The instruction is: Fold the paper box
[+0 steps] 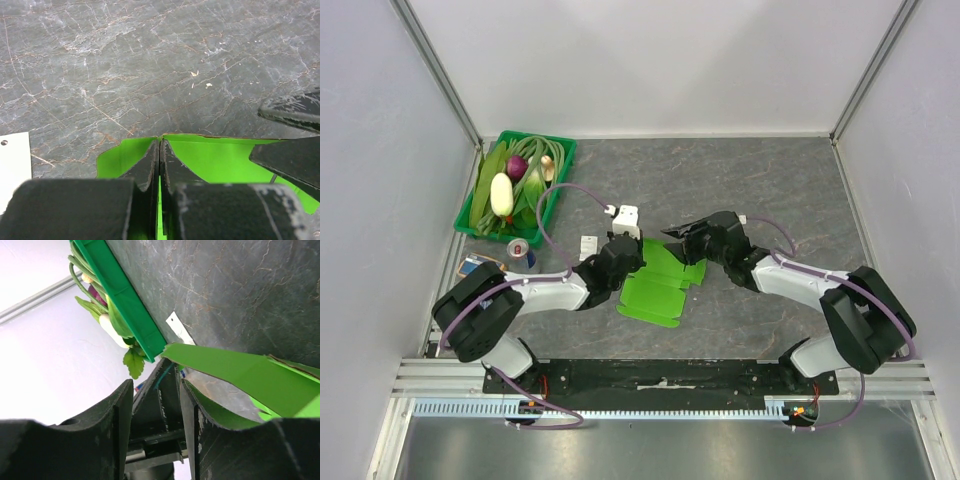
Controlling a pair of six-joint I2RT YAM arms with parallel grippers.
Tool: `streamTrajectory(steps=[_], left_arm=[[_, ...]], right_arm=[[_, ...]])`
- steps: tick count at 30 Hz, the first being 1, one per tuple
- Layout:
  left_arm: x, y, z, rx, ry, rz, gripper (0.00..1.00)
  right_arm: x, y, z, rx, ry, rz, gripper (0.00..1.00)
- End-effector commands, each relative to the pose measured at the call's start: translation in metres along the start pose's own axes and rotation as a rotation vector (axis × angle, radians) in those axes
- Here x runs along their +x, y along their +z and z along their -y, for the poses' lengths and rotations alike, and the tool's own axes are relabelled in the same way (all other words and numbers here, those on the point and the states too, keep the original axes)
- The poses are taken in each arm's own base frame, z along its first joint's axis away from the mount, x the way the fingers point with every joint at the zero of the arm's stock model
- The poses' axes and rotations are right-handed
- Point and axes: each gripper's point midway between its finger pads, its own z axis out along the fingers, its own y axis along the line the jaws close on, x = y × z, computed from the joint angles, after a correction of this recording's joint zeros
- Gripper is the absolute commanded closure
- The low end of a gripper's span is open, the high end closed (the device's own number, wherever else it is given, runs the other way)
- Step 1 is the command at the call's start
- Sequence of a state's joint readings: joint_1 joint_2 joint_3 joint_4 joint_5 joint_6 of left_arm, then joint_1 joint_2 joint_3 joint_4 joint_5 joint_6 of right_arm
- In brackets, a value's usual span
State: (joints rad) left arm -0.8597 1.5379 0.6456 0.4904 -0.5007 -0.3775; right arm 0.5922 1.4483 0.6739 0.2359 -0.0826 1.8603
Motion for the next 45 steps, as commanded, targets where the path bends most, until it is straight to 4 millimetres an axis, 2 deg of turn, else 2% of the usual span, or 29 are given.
streamTrajectory(steps=[1,5,7,11,21,22,23,25,33,34,39,40,41,42,44,45], left_arm=[[-0.025,-0.005,0.004,-0.012,-0.053,0.102,0.98],[-0.026,-0.007,0.005,-0.022,-0.052,0.115,0.98],[-0.027,-0.007,0.005,-0.027,-0.048,0.12,0.98],[-0.029,-0.008,0.005,-0.037,-0.043,0.13,0.98],[-0.03,-0.013,0.009,-0.03,-0.035,0.149,0.98],[-0.031,-0.013,0.011,-0.025,-0.032,0.155,0.98],[-0.032,-0.013,0.012,-0.022,-0.03,0.156,0.98],[-0.033,-0.015,0.015,-0.015,-0.021,0.165,0.98],[-0.03,-0.016,0.014,-0.018,0.011,0.18,0.98],[-0.03,-0.017,0.015,-0.014,0.014,0.183,0.98],[-0.028,-0.019,0.019,0.022,0.009,0.177,0.98],[-0.025,-0.02,0.024,0.049,0.007,0.165,0.96],[-0.027,-0.022,0.026,0.06,-0.002,0.164,0.91],[-0.023,-0.025,0.025,0.065,0.002,0.139,0.73],[-0.021,-0.035,0.024,0.087,-0.041,0.117,0.58],[-0.029,-0.046,0.021,0.099,-0.084,0.123,0.51]], right_arm=[[-0.005,0.005,-0.013,-0.036,0.094,0.026,0.5],[-0.004,0.006,-0.004,0.018,0.117,0.032,0.5],[-0.01,0.005,0.006,0.063,0.124,0.065,0.5],[-0.015,0.0,0.013,0.075,0.135,0.093,0.51],[-0.013,0.008,0.008,0.074,0.173,0.09,0.54],[-0.013,0.009,0.007,0.071,0.174,0.089,0.56],[-0.014,0.01,0.007,0.072,0.181,0.093,0.63],[-0.014,0.012,0.007,0.069,0.192,0.091,0.66],[-0.016,0.016,0.016,0.089,0.208,0.096,0.65],[-0.016,0.017,0.015,0.082,0.214,0.096,0.66],[-0.015,0.022,0.015,0.076,0.215,0.087,0.89],[-0.015,0.022,0.016,0.077,0.211,0.088,0.9],[-0.017,0.021,0.019,0.079,0.204,0.093,0.97],[-0.016,0.02,0.02,0.076,0.197,0.092,1.0],[-0.017,0.02,0.026,0.071,0.174,0.09,1.0],[-0.02,0.02,0.023,0.039,0.163,0.098,1.0]])
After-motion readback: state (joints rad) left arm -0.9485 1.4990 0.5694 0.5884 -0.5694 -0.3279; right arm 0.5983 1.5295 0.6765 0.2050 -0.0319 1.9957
